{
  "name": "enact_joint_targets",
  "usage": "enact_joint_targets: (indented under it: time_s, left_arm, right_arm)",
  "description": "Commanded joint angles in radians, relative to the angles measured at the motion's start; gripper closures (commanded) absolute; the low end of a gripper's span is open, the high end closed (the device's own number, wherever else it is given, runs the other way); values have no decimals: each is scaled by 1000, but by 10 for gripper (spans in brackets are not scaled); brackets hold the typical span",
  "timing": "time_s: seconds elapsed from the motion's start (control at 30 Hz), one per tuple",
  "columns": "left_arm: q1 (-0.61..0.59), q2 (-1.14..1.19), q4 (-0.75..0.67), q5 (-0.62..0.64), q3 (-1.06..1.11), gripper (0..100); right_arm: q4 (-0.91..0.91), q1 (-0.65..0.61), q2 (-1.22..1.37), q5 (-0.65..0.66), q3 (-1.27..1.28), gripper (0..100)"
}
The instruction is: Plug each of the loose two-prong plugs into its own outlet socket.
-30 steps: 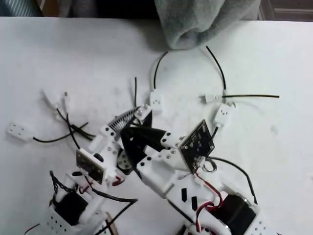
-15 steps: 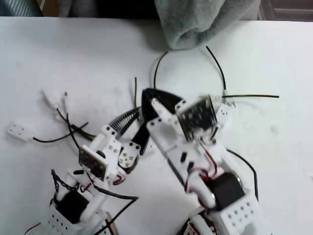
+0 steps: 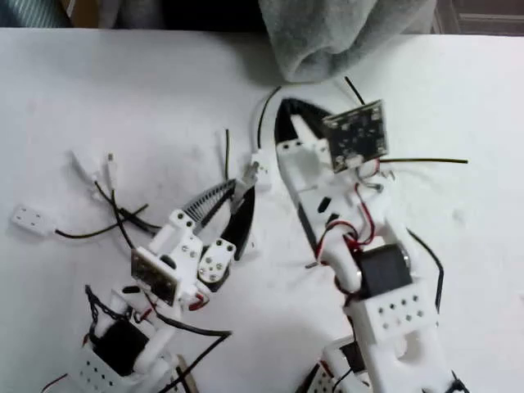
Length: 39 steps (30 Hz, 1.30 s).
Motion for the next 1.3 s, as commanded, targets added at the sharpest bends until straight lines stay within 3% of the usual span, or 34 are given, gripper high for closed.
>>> enact_joint_targets:
  time_s: [0.0,0.17,0.27,0.47,0.77,0.97,1.27]
  left_arm:
    - [-7,-13,-21,-8,6,977]
    - [-7,-13,-23,-8,3,977]
    - [-12,-13,-21,-8,2,977]
    - [-12,-13,-18,-8,2,977]
    - [-12,-13,-23,-8,0,977]
    - [-12,-13,-23,-8,0,977]
    - [-45,-12,-21,-3,5,977]
  right_arm:
    - [102,-125,-2,9,-206,979]
    - [363,-364,-2,2,-304,979]
    - [441,-383,4,-2,-252,979]
    - [386,-211,-2,2,-9,979]
    - [47,105,-2,8,336,979]
    - [-35,150,-2,8,381,979]
    - [-28,191,-2,8,232,975]
